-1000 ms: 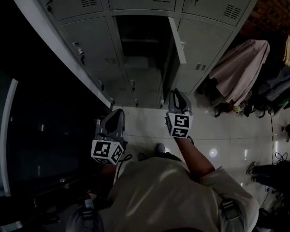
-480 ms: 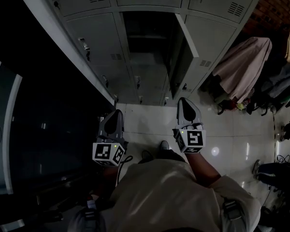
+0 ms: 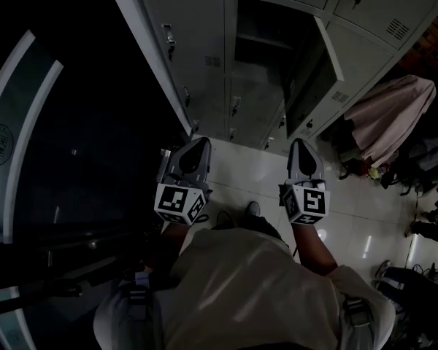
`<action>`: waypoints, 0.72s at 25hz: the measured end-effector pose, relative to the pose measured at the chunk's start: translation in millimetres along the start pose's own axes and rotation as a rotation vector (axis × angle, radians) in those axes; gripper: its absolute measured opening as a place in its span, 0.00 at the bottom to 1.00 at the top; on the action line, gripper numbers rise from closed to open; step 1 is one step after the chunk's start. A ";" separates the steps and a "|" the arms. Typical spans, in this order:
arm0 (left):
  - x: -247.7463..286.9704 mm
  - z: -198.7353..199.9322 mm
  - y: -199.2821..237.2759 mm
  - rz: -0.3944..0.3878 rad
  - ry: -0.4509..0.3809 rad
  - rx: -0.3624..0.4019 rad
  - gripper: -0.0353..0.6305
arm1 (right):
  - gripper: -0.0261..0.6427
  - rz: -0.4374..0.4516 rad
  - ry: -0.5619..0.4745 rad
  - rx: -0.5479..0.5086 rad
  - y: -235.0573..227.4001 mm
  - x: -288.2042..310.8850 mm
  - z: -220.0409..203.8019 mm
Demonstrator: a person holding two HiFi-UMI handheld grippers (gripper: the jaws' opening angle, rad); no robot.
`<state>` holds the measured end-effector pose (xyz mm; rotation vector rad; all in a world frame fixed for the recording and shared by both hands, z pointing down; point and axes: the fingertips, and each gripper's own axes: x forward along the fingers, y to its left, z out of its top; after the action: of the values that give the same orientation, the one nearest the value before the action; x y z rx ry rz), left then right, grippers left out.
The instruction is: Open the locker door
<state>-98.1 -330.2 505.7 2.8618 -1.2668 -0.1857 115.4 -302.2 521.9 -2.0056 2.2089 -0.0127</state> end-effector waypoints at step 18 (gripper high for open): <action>-42.5 19.5 2.1 0.004 -0.017 0.009 0.03 | 0.04 0.061 -0.027 0.018 45.9 -20.9 31.8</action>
<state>-130.1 -299.4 490.9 2.8706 -1.2792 -0.2048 75.9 -273.7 487.6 -1.9170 2.2434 0.0013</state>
